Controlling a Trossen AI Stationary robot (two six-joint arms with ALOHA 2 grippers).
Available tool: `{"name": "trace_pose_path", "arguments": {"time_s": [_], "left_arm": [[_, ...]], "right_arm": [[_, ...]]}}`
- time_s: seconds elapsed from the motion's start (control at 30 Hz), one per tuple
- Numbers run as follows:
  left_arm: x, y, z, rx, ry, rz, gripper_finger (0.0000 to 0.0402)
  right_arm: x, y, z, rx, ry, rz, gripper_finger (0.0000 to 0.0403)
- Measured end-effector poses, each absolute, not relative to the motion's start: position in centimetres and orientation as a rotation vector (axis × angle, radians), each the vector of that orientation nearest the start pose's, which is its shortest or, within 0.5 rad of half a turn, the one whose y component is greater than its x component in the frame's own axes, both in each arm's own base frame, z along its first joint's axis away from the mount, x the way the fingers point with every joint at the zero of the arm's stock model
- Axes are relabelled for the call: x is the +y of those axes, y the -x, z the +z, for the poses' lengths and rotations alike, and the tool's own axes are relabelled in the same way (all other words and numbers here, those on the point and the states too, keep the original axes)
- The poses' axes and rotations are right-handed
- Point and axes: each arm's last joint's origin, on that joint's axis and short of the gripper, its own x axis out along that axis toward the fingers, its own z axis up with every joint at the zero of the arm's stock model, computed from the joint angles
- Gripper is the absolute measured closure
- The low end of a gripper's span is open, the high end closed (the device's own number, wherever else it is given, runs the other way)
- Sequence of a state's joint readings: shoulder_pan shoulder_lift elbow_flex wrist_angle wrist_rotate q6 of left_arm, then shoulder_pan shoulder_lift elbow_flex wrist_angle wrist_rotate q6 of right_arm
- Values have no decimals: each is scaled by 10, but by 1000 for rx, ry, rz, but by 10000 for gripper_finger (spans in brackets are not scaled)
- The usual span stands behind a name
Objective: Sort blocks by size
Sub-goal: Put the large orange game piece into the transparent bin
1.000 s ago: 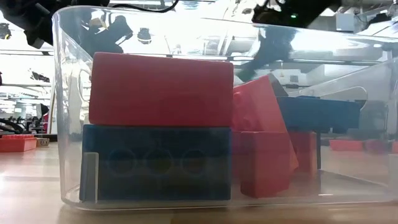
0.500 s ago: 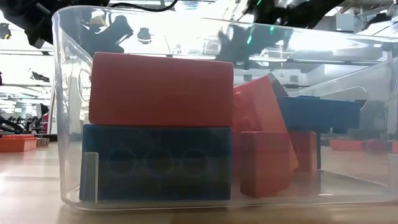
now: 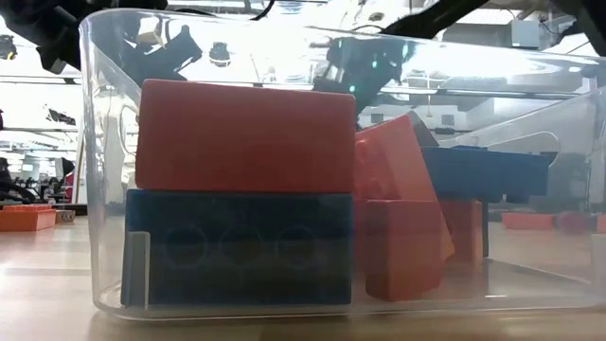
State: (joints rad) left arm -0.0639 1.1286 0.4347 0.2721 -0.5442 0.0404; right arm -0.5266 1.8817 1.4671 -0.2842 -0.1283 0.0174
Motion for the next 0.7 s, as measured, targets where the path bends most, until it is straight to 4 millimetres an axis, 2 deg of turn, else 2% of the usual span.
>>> {"name": "trace_pose_path", "arguments": {"time_s": [0.13,0.2,0.27,0.37,0.5,0.6,0.7], "left_arm": [[1,-217,190,451,-149,469,164],[1,-215,187,477,-135,476,164],[2,-214,184,504,-119,490,164],[2,-211,180,541,-95,508,164],[0,-207,175,590,-48,520,164],[-4,-205,173,606,-29,514,164],[-7,-206,173,594,-16,503,164]], "right_arm": [[-189,-355,271,754,-221,-340,181],[-173,-346,285,793,-215,-320,166],[-154,-336,290,848,-190,-335,160],[-121,-316,282,965,-148,-391,161],[-80,-274,265,1036,-133,-474,167],[-64,-238,246,1087,-213,-537,169],[-59,-206,232,1167,-291,-612,169]]}}
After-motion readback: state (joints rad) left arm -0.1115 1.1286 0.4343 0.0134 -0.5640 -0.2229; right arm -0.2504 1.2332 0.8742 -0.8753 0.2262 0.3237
